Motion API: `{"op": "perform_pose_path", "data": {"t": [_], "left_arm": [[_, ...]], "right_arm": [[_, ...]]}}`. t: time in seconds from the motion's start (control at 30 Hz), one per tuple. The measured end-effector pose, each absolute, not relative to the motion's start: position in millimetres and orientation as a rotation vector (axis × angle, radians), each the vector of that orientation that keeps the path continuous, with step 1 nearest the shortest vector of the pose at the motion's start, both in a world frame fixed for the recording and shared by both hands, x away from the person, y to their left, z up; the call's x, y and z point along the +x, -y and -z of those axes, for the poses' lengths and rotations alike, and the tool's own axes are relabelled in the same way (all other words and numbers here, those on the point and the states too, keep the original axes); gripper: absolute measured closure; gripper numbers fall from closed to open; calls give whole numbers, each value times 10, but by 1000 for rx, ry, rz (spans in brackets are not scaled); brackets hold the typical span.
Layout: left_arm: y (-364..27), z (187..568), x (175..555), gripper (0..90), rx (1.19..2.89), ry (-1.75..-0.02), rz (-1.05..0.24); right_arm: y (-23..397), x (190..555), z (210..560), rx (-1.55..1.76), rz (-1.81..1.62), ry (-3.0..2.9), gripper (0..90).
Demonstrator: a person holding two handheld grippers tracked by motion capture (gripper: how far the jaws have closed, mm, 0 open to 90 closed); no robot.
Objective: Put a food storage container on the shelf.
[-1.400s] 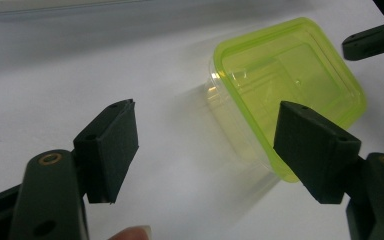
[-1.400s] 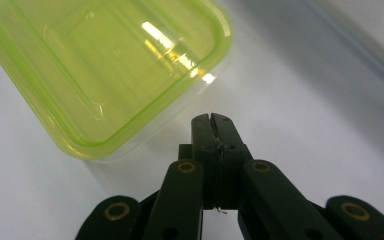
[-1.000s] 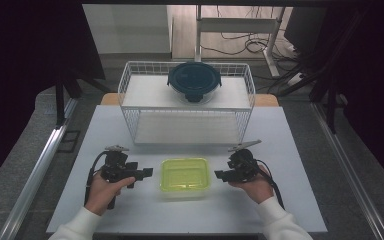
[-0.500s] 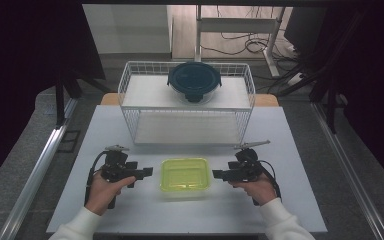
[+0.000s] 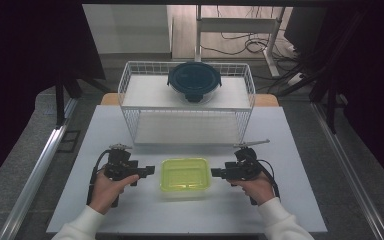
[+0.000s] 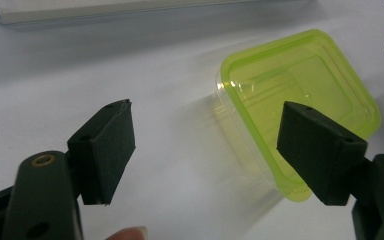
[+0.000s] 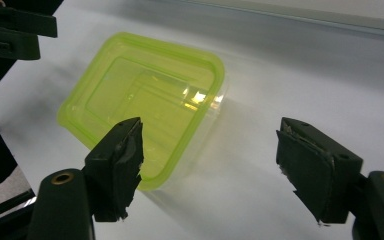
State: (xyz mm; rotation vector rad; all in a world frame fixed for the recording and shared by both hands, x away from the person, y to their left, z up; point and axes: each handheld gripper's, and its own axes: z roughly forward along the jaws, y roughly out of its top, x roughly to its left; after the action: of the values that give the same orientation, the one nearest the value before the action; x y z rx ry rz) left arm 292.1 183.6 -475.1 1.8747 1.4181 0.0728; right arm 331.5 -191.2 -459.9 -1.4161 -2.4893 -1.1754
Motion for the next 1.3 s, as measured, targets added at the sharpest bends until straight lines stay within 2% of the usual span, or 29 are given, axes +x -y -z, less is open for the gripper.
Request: {"op": "perform_pose_path", "data": {"t": [0.5,1.3], "left_arm": [[-1719,4821,3068,233,1857,-1460,10],[-1474,5055,3134,290,1834,-1475,188]], "right_arm": [[1701,3402,4692,-1421,1118,2464,277],[1596,3478,4931,-1466,1058,2329,381]]}}
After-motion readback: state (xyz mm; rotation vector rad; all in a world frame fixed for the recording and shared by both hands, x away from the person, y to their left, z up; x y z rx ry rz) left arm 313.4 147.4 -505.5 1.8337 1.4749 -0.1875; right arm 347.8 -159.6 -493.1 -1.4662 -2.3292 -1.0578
